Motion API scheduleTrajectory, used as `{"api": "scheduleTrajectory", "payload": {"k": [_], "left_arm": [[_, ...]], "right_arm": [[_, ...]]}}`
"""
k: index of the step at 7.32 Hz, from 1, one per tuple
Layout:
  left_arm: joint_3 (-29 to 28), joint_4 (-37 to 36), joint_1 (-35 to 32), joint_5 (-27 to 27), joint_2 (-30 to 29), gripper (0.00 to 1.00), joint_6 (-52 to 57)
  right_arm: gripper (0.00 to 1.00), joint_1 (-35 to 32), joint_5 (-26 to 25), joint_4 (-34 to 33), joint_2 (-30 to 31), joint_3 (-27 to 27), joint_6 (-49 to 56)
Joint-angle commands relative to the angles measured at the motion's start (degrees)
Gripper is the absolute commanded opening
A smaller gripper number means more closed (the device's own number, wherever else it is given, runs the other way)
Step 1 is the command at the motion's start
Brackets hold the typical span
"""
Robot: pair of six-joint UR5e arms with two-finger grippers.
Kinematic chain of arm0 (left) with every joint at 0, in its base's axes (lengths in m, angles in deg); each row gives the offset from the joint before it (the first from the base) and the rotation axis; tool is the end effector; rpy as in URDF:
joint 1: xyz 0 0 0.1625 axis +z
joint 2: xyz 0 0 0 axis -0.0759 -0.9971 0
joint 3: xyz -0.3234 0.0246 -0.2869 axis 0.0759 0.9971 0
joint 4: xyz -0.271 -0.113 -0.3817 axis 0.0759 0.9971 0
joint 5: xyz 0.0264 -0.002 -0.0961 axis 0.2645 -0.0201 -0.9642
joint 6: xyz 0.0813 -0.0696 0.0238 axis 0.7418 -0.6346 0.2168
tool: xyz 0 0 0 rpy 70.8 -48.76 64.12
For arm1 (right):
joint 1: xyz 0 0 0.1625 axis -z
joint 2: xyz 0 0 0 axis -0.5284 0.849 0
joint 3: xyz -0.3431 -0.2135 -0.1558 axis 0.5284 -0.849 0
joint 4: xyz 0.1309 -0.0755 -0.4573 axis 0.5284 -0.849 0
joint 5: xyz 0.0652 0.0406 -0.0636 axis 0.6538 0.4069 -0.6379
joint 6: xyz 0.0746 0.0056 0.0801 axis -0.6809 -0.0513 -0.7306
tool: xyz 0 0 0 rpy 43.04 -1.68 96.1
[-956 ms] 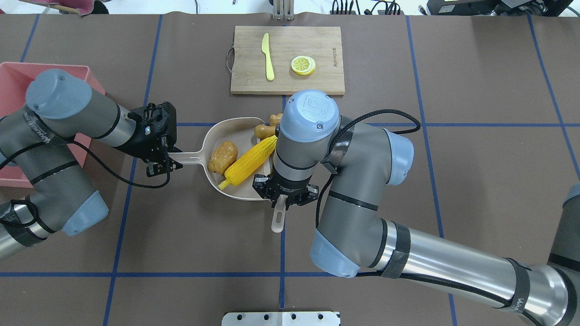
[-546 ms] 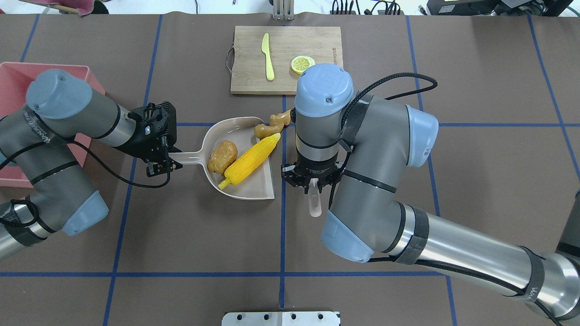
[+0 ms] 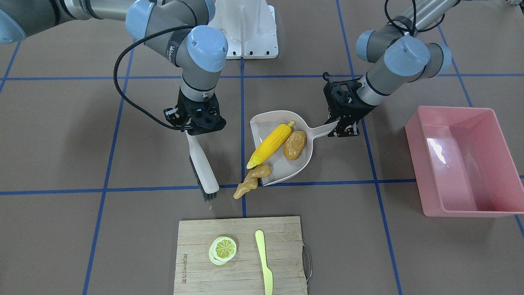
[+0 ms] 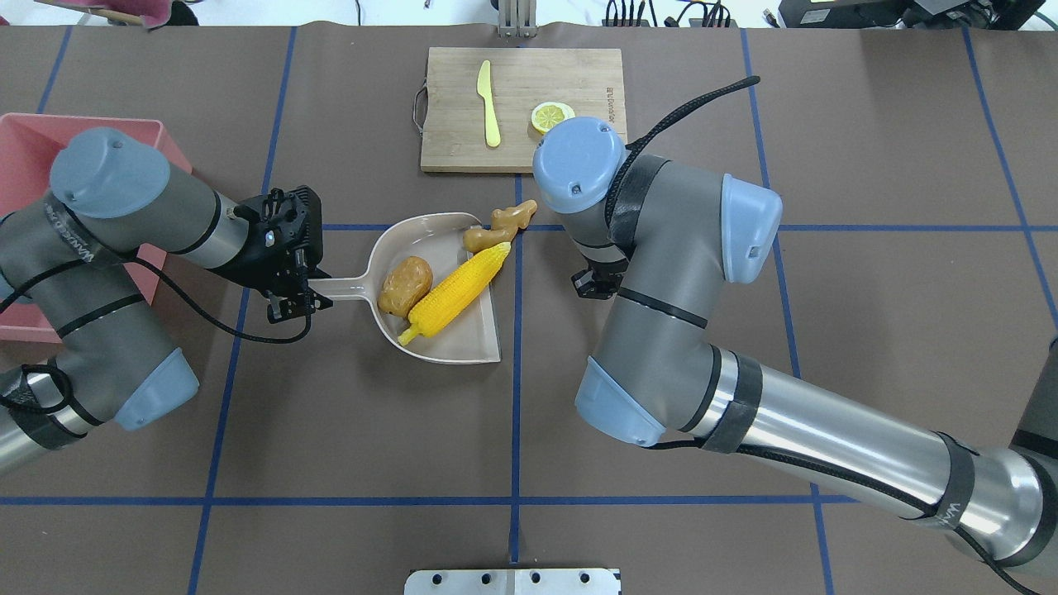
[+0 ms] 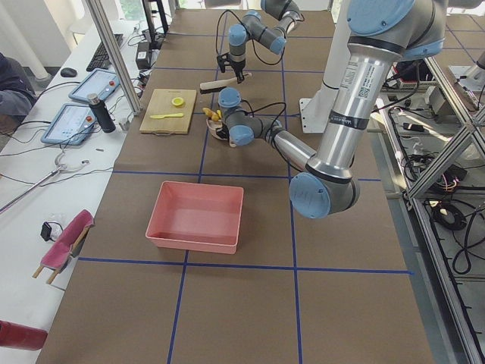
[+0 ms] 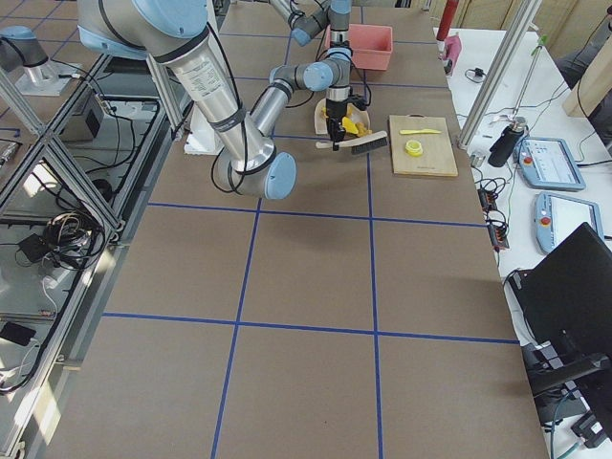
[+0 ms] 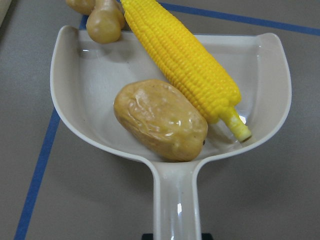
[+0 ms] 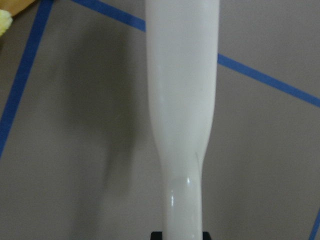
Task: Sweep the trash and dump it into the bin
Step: 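Sweep the ginger root farther into the dustpan with the right-held brush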
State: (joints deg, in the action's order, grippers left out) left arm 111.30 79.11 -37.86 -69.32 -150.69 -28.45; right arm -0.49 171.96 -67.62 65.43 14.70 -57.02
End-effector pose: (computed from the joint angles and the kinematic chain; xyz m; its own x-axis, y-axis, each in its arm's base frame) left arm 0.4613 -0.5154 0.3344 0.1144 0.9858 -0.1232 -0.4544 0.1622 0.8759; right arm -0.5738 -0.4983 0.1832 0.8554 -0.3679 0.3646 0.3190 0.9288 0.1887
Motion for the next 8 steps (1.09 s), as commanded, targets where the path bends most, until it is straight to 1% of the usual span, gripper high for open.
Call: {"api": "scheduleTrajectory", "payload": {"k": [1,2,3,4,6,8], "left_arm": [[-0.2,0.0,0.0,0.1,-0.1,0.0,0.0],[-0.2,0.0,0.0,0.1,-0.1,0.0,0.0],[-0.2,0.0,-0.1,0.1,-0.1,0.0,-0.3],[-0.2,0.0,0.0,0.1,-0.1,0.0,-1.1],[-0.2,0.0,0.0,0.1,-0.3,0.0,-1.2],[-0.2,-0.1,0.0,0.2,-0.6,0.0,-1.2]], "right_arm": [[0.0,-0.4,-4.0,0.7,-3.1,-6.6,3.6],[0.0,-0.4,-4.1,1.5,-5.0,-10.2,3.9],[0.0,-0.4,-4.0,4.8,-6.5,-13.8,3.9],[0.0,-0.4,-3.6,5.3,-8.1,-15.9,3.5],[0.0,0.6,-2.1,5.4,-9.7,-17.1,3.5],[0.0,2.8,-0.9,5.4,-10.2,-17.0,3.2]]}}
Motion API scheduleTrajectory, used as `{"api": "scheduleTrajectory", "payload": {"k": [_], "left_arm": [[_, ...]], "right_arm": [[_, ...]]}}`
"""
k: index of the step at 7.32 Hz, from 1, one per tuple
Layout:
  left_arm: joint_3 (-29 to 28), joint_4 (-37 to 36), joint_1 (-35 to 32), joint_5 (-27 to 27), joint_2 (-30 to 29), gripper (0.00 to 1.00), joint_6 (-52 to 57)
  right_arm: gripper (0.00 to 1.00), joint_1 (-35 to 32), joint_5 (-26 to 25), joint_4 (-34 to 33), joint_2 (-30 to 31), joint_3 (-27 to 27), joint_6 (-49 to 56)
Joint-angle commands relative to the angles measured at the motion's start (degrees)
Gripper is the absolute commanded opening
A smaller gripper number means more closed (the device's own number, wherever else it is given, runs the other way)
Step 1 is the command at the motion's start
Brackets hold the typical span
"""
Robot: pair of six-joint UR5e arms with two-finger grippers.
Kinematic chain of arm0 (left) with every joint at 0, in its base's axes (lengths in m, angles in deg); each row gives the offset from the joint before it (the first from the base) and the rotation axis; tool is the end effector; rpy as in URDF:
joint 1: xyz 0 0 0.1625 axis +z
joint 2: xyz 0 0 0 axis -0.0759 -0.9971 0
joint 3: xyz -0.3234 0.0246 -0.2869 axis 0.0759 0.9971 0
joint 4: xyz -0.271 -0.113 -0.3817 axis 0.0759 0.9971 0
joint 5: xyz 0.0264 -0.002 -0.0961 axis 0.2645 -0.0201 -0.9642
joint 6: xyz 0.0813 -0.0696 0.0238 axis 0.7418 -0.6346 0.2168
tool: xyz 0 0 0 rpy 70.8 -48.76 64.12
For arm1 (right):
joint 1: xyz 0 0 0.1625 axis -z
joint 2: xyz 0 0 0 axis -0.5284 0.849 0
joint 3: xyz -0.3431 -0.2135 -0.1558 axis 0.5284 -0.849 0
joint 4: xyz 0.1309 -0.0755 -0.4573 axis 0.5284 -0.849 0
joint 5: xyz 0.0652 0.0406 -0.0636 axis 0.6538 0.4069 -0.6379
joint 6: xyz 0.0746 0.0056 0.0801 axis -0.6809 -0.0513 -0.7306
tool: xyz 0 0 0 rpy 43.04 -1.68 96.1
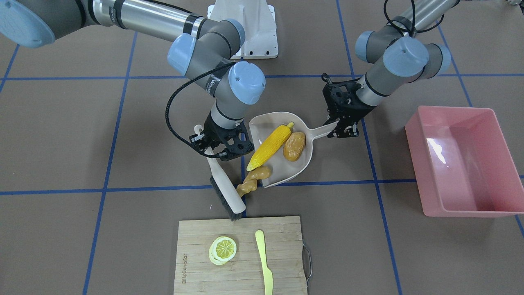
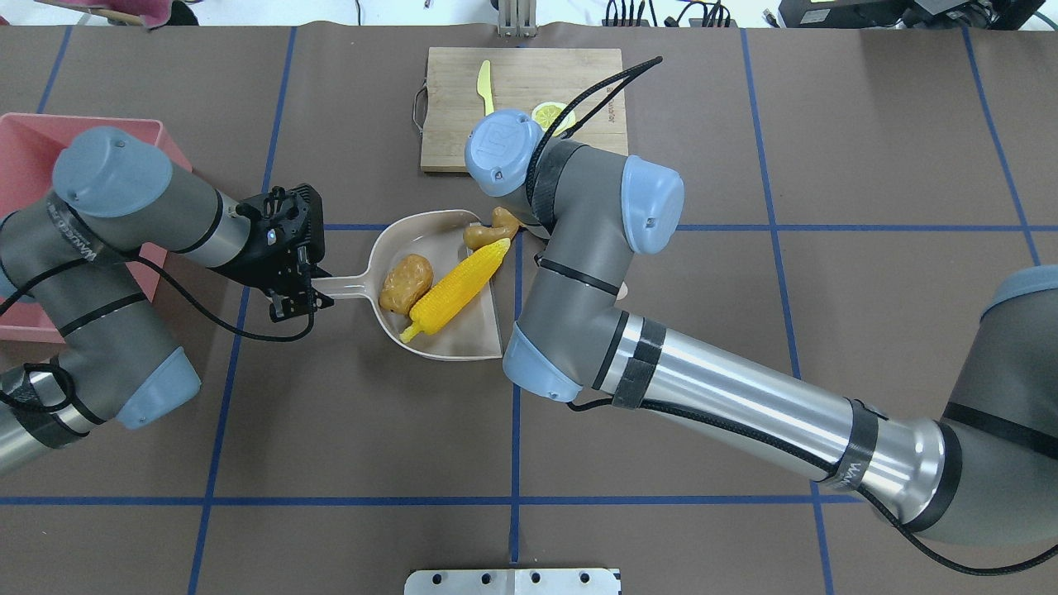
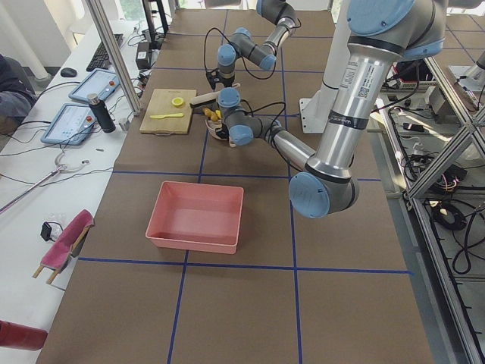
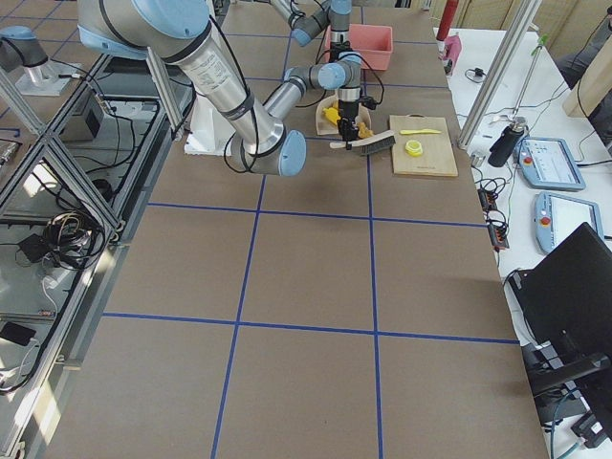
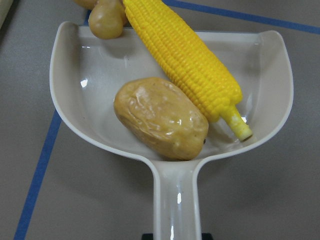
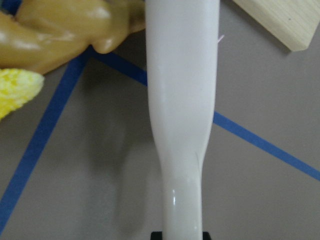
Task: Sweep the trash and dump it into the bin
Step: 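Sweep the ginger root farther into the dustpan with the right-held brush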
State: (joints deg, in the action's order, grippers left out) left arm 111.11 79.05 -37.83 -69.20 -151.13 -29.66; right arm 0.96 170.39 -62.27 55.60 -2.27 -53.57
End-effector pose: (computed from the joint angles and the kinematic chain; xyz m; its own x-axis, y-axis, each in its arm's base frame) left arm 0.4631 -0.5168 0.3311 0.1249 0.9824 -0.1389 -0.4502 0.1809 0.8744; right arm -0.6582 -0.5302 0.1715 0.8414 -0.4379 0.3167 0.3921 0.8980 0.1999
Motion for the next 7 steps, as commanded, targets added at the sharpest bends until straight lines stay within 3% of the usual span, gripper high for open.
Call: {"api": "scheduleTrajectory", "payload": {"k": [1,7], "left_arm": [[0.0,-0.2,0.0,0.1,-0.1,0.0,-0.1],[0.0,-0.1,-0.1,0.0,-0.8,0.0,-1.0]], "right_arm": [[0.0,2.2,2.1,0.1,-0.3,0.2,-0.4],[0.0,3.4,5.8,9.9,-2.0,0.0,-10.9]]}}
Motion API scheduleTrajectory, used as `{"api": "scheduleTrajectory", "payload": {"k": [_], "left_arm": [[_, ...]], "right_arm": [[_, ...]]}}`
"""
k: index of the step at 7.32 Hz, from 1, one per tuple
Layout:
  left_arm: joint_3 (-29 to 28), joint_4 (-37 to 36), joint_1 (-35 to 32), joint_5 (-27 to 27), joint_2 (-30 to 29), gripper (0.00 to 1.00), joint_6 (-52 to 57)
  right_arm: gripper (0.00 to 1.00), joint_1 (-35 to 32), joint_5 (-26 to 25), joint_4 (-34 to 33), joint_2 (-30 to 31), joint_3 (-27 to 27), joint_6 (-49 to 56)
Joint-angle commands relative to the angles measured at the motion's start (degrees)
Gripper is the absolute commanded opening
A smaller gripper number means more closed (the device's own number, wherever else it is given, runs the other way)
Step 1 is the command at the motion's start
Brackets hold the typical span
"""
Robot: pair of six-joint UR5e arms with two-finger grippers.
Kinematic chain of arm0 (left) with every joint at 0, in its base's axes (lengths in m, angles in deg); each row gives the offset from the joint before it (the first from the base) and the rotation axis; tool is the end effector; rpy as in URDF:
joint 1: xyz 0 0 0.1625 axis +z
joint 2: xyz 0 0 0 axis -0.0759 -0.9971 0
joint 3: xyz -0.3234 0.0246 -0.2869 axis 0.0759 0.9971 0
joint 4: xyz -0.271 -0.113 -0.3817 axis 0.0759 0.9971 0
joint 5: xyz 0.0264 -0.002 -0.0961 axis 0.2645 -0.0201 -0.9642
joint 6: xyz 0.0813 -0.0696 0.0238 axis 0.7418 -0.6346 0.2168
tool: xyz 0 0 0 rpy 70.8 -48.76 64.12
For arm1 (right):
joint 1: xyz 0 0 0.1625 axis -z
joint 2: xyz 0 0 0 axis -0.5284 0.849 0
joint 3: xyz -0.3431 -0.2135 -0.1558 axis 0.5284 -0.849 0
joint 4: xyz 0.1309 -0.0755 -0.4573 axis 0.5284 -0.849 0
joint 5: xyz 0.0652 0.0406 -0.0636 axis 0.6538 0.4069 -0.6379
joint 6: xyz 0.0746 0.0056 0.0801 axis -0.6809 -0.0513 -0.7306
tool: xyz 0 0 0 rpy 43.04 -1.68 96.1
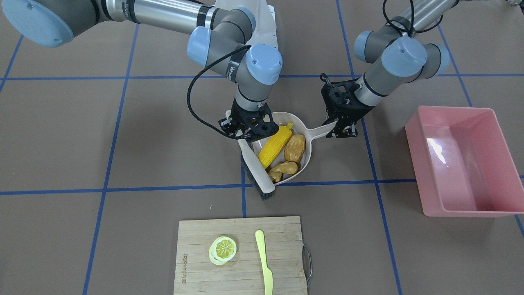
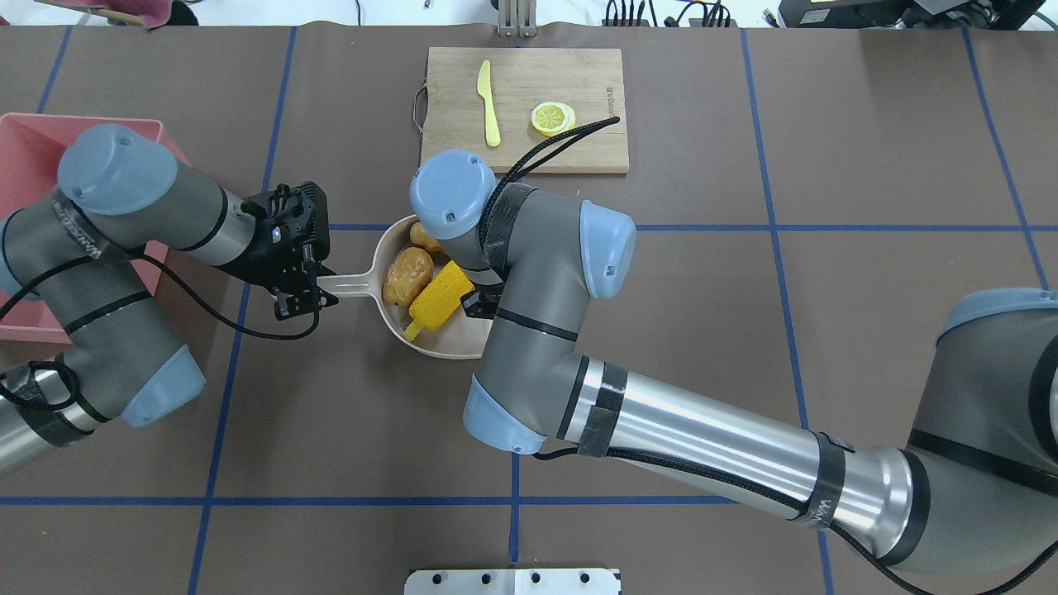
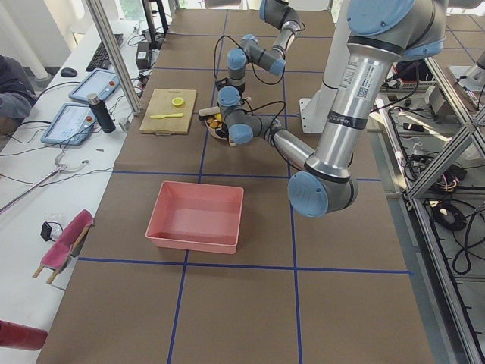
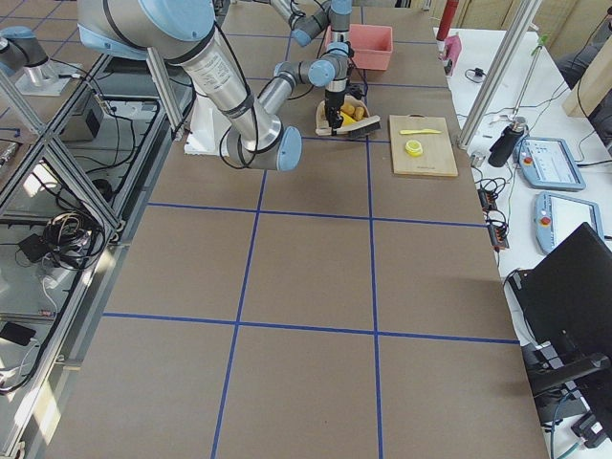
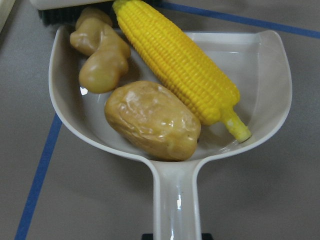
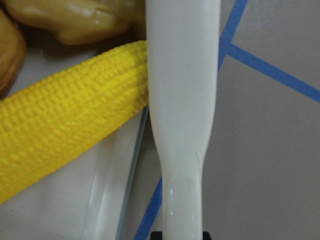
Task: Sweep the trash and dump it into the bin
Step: 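Sweep the ginger root farther into the dustpan with the right-held brush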
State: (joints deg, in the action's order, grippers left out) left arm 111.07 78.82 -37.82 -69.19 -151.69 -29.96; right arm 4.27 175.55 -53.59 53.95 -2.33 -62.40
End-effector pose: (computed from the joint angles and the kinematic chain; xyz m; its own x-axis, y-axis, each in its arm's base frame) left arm 0.4646 -0.5180 0.3253 0.1267 0.9819 -0.1405 -0.4463 0.1830 0.8760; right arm -0.6987 -0.4861 0.1255 0.7756 -0.3824 0.5022 0.3126 0.9239 0.2207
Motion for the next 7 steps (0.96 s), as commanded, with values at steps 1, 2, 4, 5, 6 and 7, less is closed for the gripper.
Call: {"api": "scheduleTrajectory", "payload": {"k": [1,2,4,5,6,7], "left_arm": [[0.0,0.3,-0.1,0.0,-0.5,0.0,-1.5],[0.0,0.3,-0.1,0.0,-0.5,0.0,-1.5],[0.0,0.3,-0.1,-0.1,-0.6,0.0,-1.6],[0.0,0.5,-0.1,-0.1,-0.7,0.0,-2.0],[0.0,0.8,-0.1,-0.2,-0.8,0.0,-2.3],[0.0,2.9,-0.1,-0.2,-0.9,0.0,-4.9]], "right_arm": [[0.0,0.1,0.7,1.2,-0.4,0.2,-2.2],[0.0,0.0,1.2,1.1,-0.3,1.0,-2.1],[0.0,-2.8,5.5,-0.6,-0.3,4.6,-2.0],[0.0,-5.0,7.7,-4.8,-0.1,8.1,-2.0],[0.0,-7.4,10.1,-8.9,0.7,12.1,-1.6],[0.0,-8.3,10.3,-12.7,3.0,16.5,-1.6]]}}
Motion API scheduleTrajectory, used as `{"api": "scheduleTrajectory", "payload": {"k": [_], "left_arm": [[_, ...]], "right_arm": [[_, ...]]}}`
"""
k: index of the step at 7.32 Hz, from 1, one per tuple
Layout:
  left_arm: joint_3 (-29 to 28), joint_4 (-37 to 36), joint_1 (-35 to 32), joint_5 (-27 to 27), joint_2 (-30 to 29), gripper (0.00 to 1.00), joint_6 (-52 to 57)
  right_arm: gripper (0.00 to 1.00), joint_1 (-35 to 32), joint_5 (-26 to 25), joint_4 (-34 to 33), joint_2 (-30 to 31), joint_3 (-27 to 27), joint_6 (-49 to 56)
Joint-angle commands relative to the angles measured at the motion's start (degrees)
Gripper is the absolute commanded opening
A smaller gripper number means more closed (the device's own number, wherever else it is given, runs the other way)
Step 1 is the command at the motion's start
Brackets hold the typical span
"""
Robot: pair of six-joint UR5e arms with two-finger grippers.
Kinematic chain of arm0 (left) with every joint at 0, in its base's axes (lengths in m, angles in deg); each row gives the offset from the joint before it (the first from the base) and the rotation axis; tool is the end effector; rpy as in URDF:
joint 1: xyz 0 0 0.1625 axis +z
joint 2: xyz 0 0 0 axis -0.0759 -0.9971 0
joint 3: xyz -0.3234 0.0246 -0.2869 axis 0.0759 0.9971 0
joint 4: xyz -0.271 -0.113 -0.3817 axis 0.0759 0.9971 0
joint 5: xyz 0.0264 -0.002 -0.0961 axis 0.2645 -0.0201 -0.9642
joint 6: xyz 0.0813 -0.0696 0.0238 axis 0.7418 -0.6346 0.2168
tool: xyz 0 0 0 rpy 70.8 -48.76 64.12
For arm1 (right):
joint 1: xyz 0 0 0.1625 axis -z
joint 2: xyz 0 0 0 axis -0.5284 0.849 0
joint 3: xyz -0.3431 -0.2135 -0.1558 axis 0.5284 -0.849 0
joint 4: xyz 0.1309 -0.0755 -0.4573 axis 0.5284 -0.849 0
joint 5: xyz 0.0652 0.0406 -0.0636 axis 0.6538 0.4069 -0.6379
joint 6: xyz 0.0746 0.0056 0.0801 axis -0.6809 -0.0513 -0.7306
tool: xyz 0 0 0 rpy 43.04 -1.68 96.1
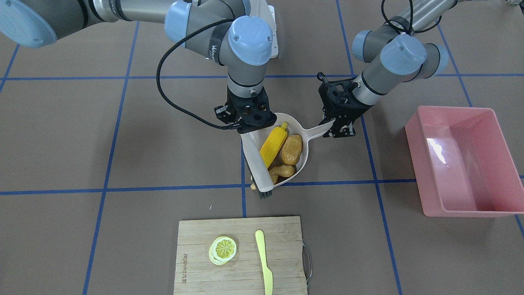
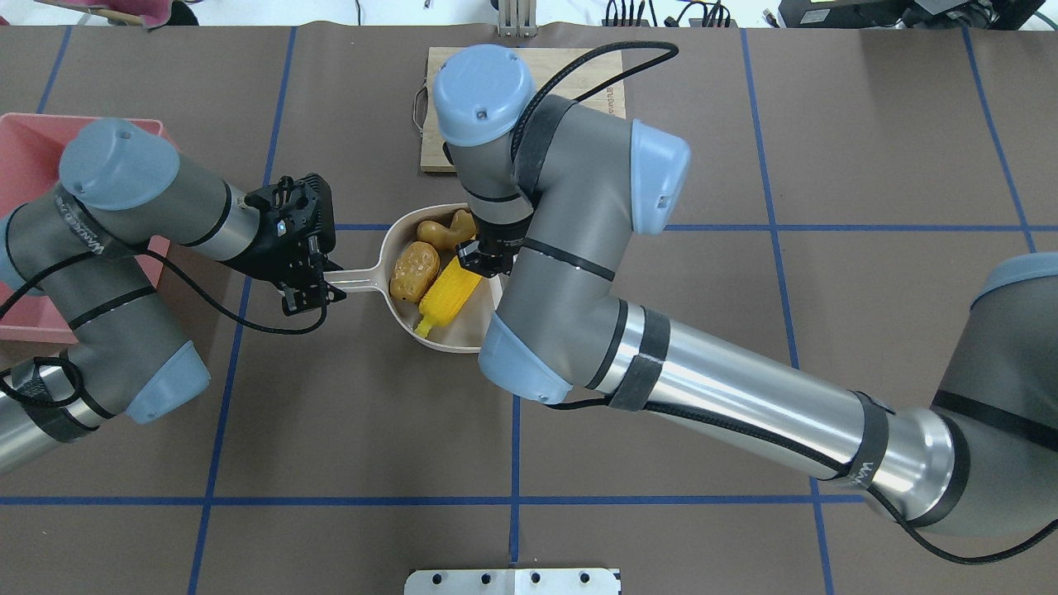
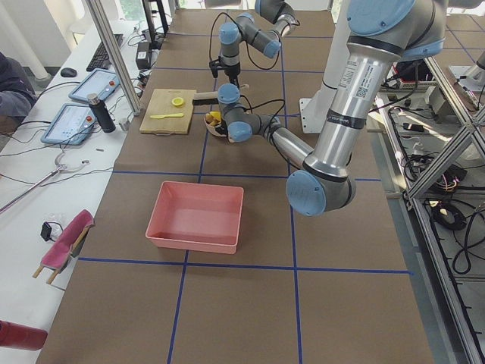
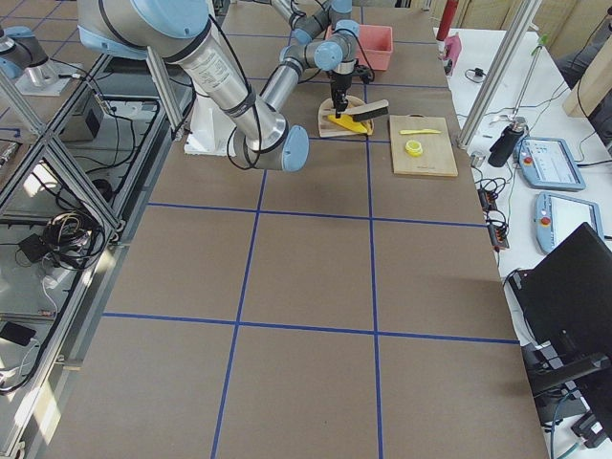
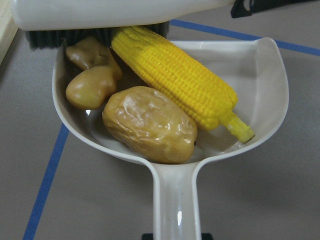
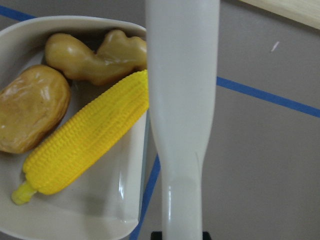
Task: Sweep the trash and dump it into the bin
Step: 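Sweep the ginger root farther into the dustpan with the right-held brush, then lift the dustpan over the pink bin with the left while the right returns the brush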
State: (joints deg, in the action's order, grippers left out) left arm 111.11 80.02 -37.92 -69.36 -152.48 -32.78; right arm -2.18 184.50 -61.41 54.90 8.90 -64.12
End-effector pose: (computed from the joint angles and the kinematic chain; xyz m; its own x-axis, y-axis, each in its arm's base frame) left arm 0.4647 -0.5194 0.3125 0.1431 0.9758 -0.1654 -0.4158 0.2109 0.8847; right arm -0.5936 -0.5108 0.0651 0.7351 -0.2795 0.6177 0.2420 0.9592 0.1461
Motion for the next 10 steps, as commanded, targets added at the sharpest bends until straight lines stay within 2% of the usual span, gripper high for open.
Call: {"api": "scheduleTrajectory", "payload": {"k": [1,3,6,7,9,10], "left_arm": [[0.0,5.8,-0.1,0.1,-0.1,0.0,-6.2],[0.0,12.3,-0.1,0.5,-0.1,0.0,-11.1],[0.0,18.8,-1.5,8.1,1.6,0.0,-13.1],[-0.1,18.9,-4.8,8.1,2.7,0.0,-13.3],[1.0,19.6,-11.7,7.4,6.5,0.0,-13.4],[1.1,21.3,-15.4,4.8,9.3,0.0,-13.7]], "right_arm": [[0.0,-3.1,1.1,-6.4,5.2,8.2,0.1],[0.0,-7.6,1.1,-6.1,14.0,15.1,0.5],[0.0,-10.4,1.3,-5.8,29.6,28.5,0.7],[0.0,-12.4,1.8,-3.3,35.8,31.3,1.6],[0.0,-15.7,8.6,7.4,45.9,31.1,2.8],[0.0,-17.1,13.5,14.7,50.5,29.5,2.9]]}}
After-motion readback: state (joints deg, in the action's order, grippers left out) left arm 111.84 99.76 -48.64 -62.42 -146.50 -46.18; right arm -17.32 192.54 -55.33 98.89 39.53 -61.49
